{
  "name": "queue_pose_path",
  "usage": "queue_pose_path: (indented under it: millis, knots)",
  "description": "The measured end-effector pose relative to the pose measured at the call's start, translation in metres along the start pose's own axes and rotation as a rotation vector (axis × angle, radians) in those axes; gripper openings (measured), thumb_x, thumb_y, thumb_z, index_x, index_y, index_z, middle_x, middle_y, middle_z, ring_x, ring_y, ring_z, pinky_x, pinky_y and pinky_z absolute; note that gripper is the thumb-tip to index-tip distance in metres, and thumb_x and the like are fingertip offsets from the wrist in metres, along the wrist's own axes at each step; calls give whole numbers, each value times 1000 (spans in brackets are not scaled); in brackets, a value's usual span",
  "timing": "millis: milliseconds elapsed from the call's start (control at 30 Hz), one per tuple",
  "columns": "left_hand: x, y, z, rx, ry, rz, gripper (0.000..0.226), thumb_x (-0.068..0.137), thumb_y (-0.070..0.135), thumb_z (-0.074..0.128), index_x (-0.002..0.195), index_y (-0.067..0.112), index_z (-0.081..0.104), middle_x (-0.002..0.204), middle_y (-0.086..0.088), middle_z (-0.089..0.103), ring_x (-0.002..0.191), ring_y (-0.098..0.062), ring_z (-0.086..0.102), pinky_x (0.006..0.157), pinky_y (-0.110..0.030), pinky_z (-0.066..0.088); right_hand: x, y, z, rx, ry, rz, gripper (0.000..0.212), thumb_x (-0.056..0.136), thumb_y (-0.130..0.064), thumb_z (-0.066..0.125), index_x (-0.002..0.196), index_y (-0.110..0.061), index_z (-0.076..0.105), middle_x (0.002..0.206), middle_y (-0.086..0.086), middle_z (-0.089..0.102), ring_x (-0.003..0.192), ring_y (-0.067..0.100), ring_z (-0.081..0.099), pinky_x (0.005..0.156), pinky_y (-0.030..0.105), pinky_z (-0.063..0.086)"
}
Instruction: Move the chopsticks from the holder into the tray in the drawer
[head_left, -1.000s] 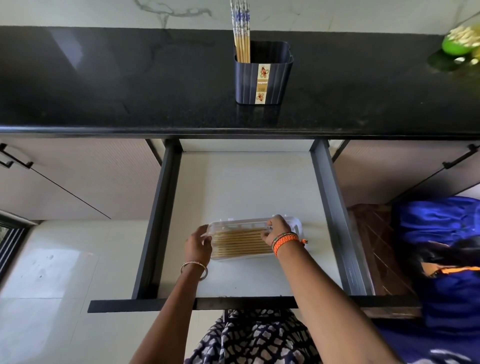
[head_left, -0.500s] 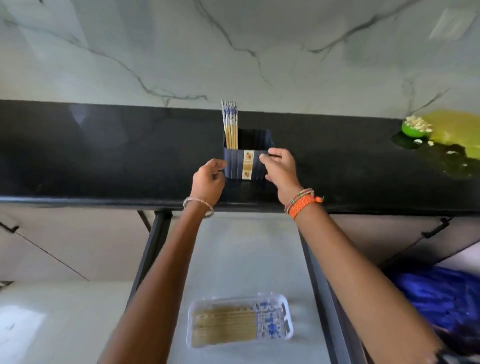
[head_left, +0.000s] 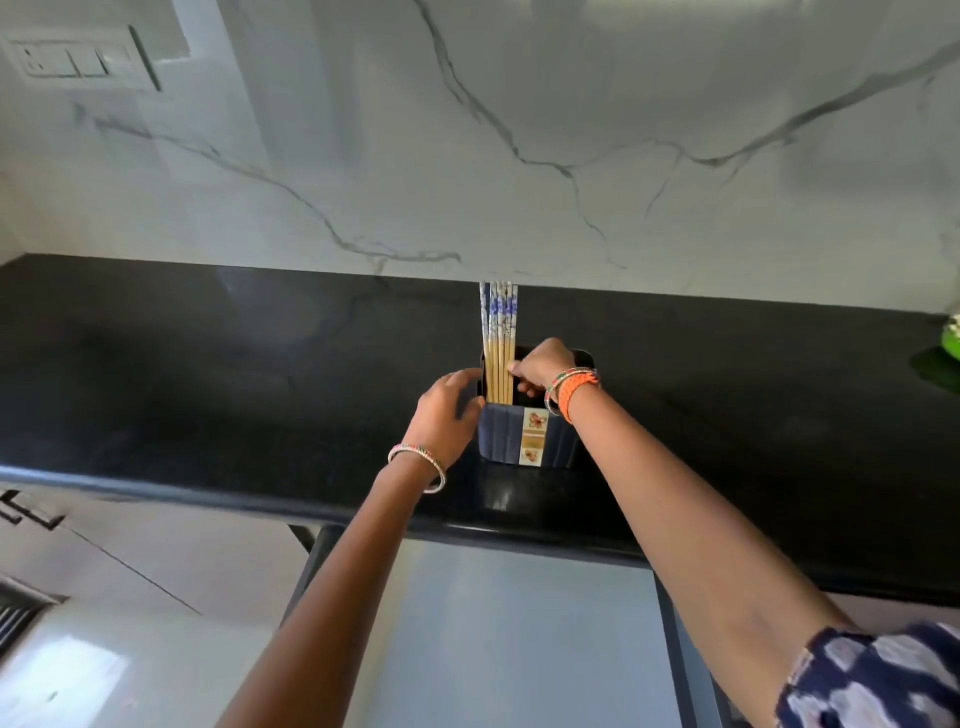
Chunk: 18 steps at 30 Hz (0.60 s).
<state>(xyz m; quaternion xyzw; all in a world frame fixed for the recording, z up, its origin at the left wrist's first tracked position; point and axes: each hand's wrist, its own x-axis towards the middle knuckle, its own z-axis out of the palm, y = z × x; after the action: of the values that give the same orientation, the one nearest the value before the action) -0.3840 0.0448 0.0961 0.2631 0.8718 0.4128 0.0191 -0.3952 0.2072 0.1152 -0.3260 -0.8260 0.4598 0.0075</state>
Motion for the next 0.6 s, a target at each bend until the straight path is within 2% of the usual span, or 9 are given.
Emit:
queue_pose_path:
  millis: [100, 200, 300, 367, 433, 600]
  knots:
    - [3, -8, 9, 2, -15, -3, 33, 88, 12, 53, 121, 15, 55, 122, -6, 59, 92, -10, 54, 82, -19, 42, 18, -1, 8, -24, -81, -4, 12, 90, -17, 64, 93, -5, 65, 69, 2, 59, 49, 9, 52, 36, 17, 37]
    - [3, -14, 11, -15, -8, -17, 31, 88, 9, 52, 118, 16, 56, 117, -5, 61, 88, -13, 55, 79, -20, 42, 27, 2, 11, -59, -67, -87, 20, 88, -18, 65, 71, -9, 61, 66, 0, 57, 59, 13, 54, 47, 21, 39]
    - [3, -14, 12, -30, -2, -20, 30, 89, 9, 51, 118, 16, 56, 117, -5, 62, 89, -12, 54, 79, -21, 42, 26, 7, 10, 11, 8, -124, 19, 88, -17, 66, 92, 1, 70, 86, 7, 68, 82, 21, 63, 62, 24, 47]
    - [3, -11, 11, -34, 6, -23, 30, 88, 9, 51, 118, 15, 56, 119, -6, 61, 91, -11, 53, 81, -21, 42, 23, 9, 6, 116, 80, -132, 20, 88, -15, 66, 97, 2, 70, 96, 12, 73, 90, 22, 69, 73, 30, 55]
    - [2, -7, 9, -45, 15, -24, 32, 88, 8, 51, 118, 14, 56, 121, -7, 59, 95, -12, 54, 82, -21, 43, 15, 7, -3, 229, 160, -156, 18, 88, -13, 66, 97, 2, 70, 98, 15, 74, 89, 21, 70, 82, 37, 58]
    - [-13, 3, -4, -95, 25, -21, 35, 85, 4, 51, 119, 15, 55, 118, -8, 60, 95, -10, 54, 79, -18, 44, -21, -8, -33, 521, 417, -206, 18, 88, -10, 64, 98, 4, 71, 95, 19, 74, 90, 27, 72, 83, 42, 59]
